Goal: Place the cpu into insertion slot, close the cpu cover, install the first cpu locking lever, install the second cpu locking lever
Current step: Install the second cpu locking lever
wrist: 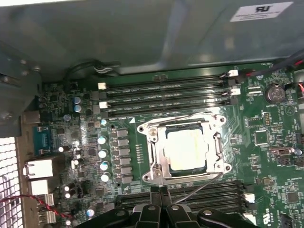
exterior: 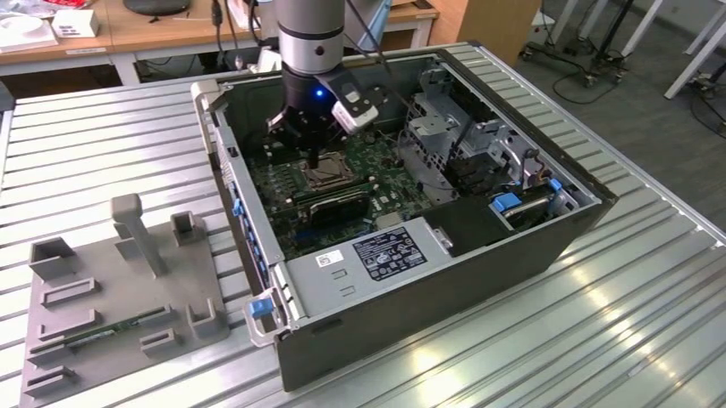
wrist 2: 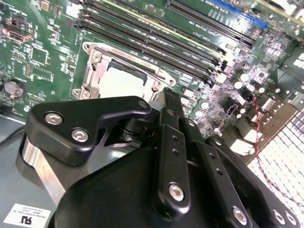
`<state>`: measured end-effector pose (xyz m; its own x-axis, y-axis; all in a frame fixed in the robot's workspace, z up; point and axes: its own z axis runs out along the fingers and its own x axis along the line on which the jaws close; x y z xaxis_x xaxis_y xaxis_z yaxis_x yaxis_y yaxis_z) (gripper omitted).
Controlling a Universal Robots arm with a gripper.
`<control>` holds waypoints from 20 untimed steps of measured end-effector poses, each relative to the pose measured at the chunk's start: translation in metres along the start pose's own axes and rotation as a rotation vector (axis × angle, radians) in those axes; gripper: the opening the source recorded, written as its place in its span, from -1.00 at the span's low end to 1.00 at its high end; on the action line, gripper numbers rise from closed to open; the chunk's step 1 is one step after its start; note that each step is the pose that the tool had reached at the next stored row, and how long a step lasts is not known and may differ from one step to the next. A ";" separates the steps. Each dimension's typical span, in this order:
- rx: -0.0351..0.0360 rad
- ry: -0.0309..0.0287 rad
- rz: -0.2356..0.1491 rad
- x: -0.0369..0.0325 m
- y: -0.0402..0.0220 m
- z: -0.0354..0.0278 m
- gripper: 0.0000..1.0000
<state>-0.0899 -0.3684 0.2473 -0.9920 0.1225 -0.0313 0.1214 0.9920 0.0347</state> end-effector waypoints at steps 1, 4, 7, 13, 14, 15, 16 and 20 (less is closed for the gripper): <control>0.0001 0.0012 0.000 -0.0016 -0.0002 0.0001 -0.80; 0.0005 0.0057 0.000 -0.0069 -0.0007 0.0003 -0.80; 0.0013 0.0106 0.000 -0.0120 -0.0012 0.0003 -0.80; 0.0013 0.0113 0.000 -0.0128 -0.0024 0.0039 -0.80; 0.0012 0.0113 0.000 -0.0128 -0.0025 0.0055 -0.80; 0.0013 0.0113 0.000 -0.0128 -0.0026 0.0071 -0.80; 0.0013 0.0113 0.000 -0.0128 -0.0028 0.0081 -0.80; 0.0012 0.0115 -0.003 -0.0131 -0.0053 0.0083 -0.80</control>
<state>-0.0773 -0.3750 0.2392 -0.9927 0.1191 -0.0199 0.1184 0.9924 0.0334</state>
